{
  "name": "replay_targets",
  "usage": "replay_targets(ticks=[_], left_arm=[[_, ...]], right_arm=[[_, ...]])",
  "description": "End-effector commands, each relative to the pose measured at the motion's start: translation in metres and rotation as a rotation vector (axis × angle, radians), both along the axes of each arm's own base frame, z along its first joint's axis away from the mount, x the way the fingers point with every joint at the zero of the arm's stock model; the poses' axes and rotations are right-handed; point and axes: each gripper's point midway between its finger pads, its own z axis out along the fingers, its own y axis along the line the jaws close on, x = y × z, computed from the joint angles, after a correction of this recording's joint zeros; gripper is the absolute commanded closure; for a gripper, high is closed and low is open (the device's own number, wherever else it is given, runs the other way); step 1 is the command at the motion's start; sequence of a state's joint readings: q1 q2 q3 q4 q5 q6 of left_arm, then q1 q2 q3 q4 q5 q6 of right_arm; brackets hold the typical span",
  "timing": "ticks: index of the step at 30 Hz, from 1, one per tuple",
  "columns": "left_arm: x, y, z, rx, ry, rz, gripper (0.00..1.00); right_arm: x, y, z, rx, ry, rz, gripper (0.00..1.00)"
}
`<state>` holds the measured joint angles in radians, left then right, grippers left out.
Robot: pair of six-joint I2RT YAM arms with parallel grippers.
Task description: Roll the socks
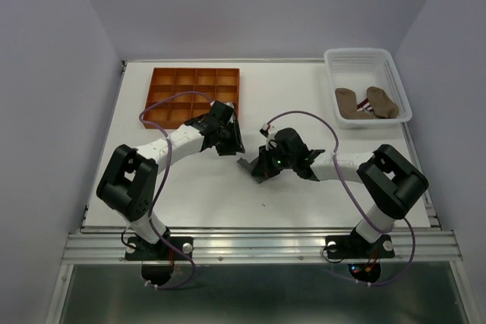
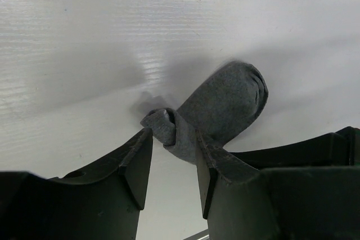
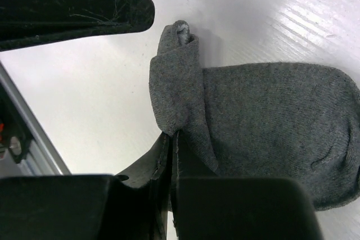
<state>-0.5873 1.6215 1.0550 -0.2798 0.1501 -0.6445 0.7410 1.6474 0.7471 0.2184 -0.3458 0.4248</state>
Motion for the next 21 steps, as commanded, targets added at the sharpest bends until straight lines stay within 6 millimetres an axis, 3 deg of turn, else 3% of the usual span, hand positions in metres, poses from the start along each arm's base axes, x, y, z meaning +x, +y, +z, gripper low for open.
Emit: replay_targets(ticks=[1, 13, 21], left_arm=[[-0.005, 0.001, 0.01, -0.021, -0.02, -0.014, 0.53], [-0.018, 0.006, 0.004, -0.031, 0.003, -0.026, 0.53], [-0.026, -0.002, -0.002, -0.059, 0.023, -0.068, 0.53]], right_arm=[[0.002, 0.009, 0.015, 0.131, 0.044, 0.025, 0.99], [0.006, 0.0, 0.003, 0.209, 0.143, -0.006, 0.99], [0.008, -0.005, -0.009, 0.259, 0.216, -0.022, 0.99]])
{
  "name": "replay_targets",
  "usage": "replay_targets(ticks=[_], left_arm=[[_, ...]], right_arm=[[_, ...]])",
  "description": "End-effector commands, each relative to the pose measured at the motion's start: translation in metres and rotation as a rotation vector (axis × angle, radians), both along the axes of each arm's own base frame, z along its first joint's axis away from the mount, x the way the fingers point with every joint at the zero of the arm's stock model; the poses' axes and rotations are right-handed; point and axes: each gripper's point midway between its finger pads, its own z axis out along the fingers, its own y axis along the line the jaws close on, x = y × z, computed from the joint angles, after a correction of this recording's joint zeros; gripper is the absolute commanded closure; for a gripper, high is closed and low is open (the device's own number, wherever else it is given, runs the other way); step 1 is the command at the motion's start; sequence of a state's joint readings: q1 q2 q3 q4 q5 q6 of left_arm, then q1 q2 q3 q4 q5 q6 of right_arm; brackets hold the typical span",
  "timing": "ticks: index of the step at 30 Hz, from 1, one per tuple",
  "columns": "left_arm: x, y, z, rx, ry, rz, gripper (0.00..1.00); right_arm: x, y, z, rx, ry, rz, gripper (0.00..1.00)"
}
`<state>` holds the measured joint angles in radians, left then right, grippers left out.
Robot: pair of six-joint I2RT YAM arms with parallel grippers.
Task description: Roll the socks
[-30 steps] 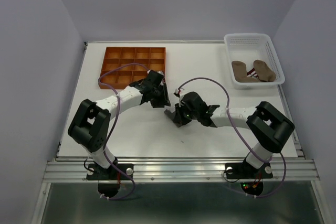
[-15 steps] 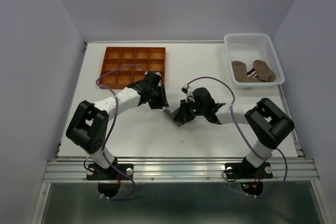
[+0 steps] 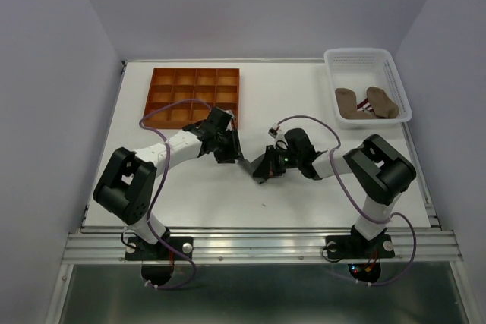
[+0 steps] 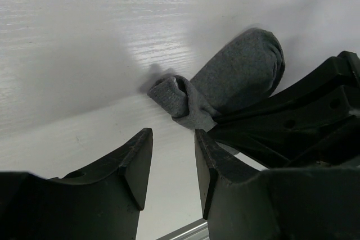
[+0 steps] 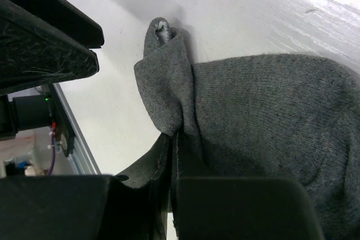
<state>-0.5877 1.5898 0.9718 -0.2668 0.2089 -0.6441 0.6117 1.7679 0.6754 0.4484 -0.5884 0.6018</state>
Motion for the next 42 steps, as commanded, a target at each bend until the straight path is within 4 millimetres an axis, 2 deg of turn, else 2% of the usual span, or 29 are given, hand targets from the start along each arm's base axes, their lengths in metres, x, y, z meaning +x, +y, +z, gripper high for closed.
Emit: replay_targets(ticks=[1, 8, 16, 22, 28, 42], left_arm=[[-0.002, -0.008, 0.012, -0.045, -0.038, -0.04, 0.53], [-0.006, -0.019, 0.003, -0.057, -0.016, -0.081, 0.53], [-0.008, -0.03, -0.01, -0.045, 0.005, -0.113, 0.54], [0.0, -0.032, -0.021, -0.035, 0.012, -0.082, 0.57], [0.005, -0.041, -0.021, -0.062, 0.009, -0.087, 0.6], [0.002, -0.04, -0.005, -0.09, -0.031, -0.106, 0.6]], right_arm=[[0.004, 0.002, 0.006, 0.084, 0.016, 0.0, 0.99], [0.006, -0.004, 0.004, 0.169, 0.072, -0.001, 0.99], [0.006, -0.005, 0.007, 0.18, 0.081, 0.0, 0.99], [0.008, -0.007, 0.007, 0.186, 0.086, 0.003, 0.99], [0.005, -0.007, 0.004, 0.187, 0.088, 0.019, 0.99], [0.01, -0.011, 0.002, 0.186, 0.099, 0.003, 0.99]])
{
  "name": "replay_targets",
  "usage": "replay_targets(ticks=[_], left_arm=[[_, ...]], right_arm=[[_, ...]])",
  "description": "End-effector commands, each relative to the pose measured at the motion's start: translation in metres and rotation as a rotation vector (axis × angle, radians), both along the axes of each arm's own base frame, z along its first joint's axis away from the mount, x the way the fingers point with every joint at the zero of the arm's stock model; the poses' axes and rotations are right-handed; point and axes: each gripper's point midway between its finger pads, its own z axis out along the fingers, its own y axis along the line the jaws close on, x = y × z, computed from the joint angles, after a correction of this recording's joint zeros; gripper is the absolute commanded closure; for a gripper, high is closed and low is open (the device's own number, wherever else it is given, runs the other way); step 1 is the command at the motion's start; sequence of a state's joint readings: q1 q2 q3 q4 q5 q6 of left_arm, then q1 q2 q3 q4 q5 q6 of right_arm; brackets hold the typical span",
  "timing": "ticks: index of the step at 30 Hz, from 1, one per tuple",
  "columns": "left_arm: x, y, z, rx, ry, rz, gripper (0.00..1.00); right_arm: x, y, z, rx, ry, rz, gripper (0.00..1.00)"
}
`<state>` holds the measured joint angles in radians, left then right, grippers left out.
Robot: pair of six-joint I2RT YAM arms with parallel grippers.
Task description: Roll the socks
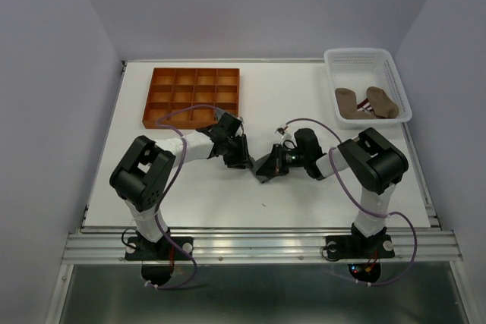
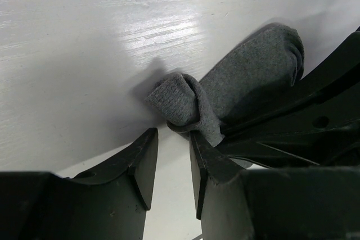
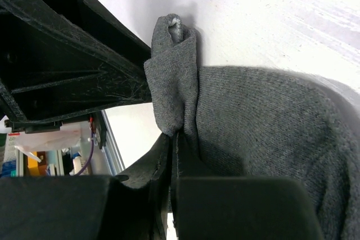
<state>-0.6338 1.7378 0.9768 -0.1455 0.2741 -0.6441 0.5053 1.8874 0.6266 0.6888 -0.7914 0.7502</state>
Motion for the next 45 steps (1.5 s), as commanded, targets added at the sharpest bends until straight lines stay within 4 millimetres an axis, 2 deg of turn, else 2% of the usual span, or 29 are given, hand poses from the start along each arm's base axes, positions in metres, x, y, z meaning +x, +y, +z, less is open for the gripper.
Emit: replay_targets(ticks=[1, 4, 7, 14, 16, 21, 24, 27, 29, 30, 32, 33, 34, 38, 42, 45], left_arm=[[0.007, -0.009, 0.032, -0.059, -0.089, -0.029, 0.6], [0.008, -0.009, 0.042, -0.07, -0.125, -0.04, 0.59], [0.01, -0.012, 0.045, -0.085, -0.134, -0.048, 0.59], [0.014, -0.018, 0.028, -0.069, -0.102, -0.054, 0.6], [0.018, -0.02, 0.025, -0.061, -0.102, -0.051, 0.65], [0.027, -0.021, 0.021, -0.03, -0.11, -0.026, 0.67], [0.032, -0.023, 0.019, -0.001, -0.114, 0.0, 0.75], [0.036, -0.022, 0.021, 0.032, -0.142, 0.043, 0.8], [0.036, -0.022, 0.021, 0.037, -0.143, 0.051, 0.86], [0.032, -0.02, 0.017, 0.059, -0.122, 0.059, 0.87], [0.035, -0.015, 0.015, 0.1, -0.128, 0.073, 0.9], [0.033, -0.015, 0.014, 0.113, -0.125, 0.071, 0.9], [0.033, -0.012, 0.013, 0.128, -0.122, 0.074, 0.91], [0.031, -0.014, 0.017, 0.126, -0.124, 0.064, 0.91], [0.029, -0.017, 0.016, 0.128, -0.125, 0.056, 0.91], [0.028, -0.02, 0.015, 0.126, -0.123, 0.046, 0.91]], right_arm=[[0.008, -0.002, 0.004, 0.021, -0.031, -0.001, 0.99], [0.008, -0.001, 0.006, 0.024, -0.041, 0.002, 0.99], [0.01, 0.0, 0.009, 0.027, -0.049, 0.0, 0.99], [0.008, -0.001, 0.007, 0.025, -0.044, 0.004, 0.99], [0.008, -0.001, 0.009, 0.026, -0.053, 0.004, 0.99], [0.008, -0.001, 0.01, 0.029, -0.061, 0.014, 0.99], [0.007, -0.001, 0.008, 0.029, -0.059, 0.024, 0.98], [0.004, -0.002, 0.006, 0.016, -0.061, 0.038, 0.92], [0.014, -0.004, 0.004, -0.032, -0.114, 0.028, 0.85], [0.018, -0.011, 0.001, -0.097, -0.131, 0.007, 0.77], [0.025, -0.018, 0.004, -0.165, -0.161, -0.022, 0.68], [0.032, -0.02, 0.019, -0.179, -0.214, -0.043, 0.64], [0.043, -0.026, 0.022, -0.227, -0.269, -0.075, 0.62], [0.051, -0.046, 0.035, -0.351, -0.331, -0.121, 0.59], [0.043, -0.04, 0.054, -0.396, -0.431, -0.084, 0.57], [0.032, -0.026, 0.066, -0.427, -0.549, -0.035, 0.57]])
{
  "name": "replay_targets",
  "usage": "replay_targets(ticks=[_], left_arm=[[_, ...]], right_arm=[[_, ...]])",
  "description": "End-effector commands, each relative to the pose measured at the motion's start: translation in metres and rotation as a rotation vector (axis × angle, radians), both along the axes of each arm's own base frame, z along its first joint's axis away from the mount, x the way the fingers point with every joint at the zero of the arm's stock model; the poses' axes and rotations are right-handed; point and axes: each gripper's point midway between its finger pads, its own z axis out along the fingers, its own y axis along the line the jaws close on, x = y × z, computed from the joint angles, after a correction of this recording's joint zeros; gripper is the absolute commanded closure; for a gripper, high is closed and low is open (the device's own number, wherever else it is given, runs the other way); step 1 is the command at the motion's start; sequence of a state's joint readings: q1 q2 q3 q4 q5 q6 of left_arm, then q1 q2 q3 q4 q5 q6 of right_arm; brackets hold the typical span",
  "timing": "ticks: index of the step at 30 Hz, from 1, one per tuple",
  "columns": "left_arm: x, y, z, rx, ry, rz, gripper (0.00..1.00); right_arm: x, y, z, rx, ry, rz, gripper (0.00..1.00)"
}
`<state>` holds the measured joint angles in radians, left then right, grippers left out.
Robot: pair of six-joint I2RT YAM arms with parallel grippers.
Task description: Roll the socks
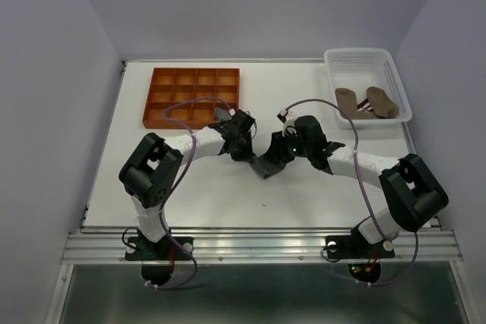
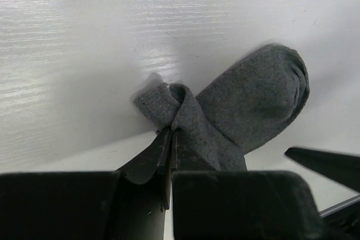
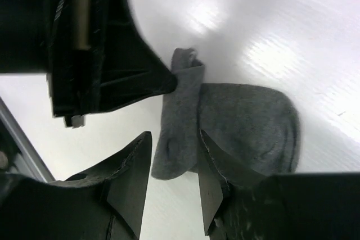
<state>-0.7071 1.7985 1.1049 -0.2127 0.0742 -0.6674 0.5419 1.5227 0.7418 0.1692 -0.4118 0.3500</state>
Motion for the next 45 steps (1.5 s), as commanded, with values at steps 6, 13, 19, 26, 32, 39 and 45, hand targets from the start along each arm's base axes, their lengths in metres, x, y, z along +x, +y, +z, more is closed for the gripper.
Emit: replay_targets(ticks=[6, 13, 19, 26, 32, 39, 45], left_arm=[[0.005, -0.011, 0.013, -0.005, -0.028, -0.011, 0.91], [0.003, -0.011, 0.012, -0.003, -0.023, -0.006, 0.91], [0.005, -0.012, 0.013, -0.001, -0.025, -0.01, 0.91], [0.006, -0.012, 0.013, 0.004, -0.023, -0.012, 0.91], [0.006, -0.012, 0.013, 0.005, -0.024, -0.011, 0.91], [0.006, -0.013, 0.014, 0.007, -0.024, -0.018, 0.91], [0.007, -0.012, 0.016, 0.011, -0.027, -0.022, 0.91]], right_arm=[[-0.022, 0.029, 0.02, -0.169, -0.259, 0.143, 0.58], [-0.031, 0.041, 0.006, -0.177, -0.235, 0.183, 0.59], [-0.034, 0.049, -0.003, -0.189, -0.226, 0.204, 0.6], [-0.042, 0.061, 0.01, -0.156, -0.262, 0.246, 0.59], [-0.043, 0.062, 0.003, -0.177, -0.259, 0.246, 0.59], [-0.031, 0.055, -0.006, -0.228, -0.256, 0.176, 0.61], [-0.028, 0.046, -0.023, -0.283, -0.217, 0.133, 0.62]])
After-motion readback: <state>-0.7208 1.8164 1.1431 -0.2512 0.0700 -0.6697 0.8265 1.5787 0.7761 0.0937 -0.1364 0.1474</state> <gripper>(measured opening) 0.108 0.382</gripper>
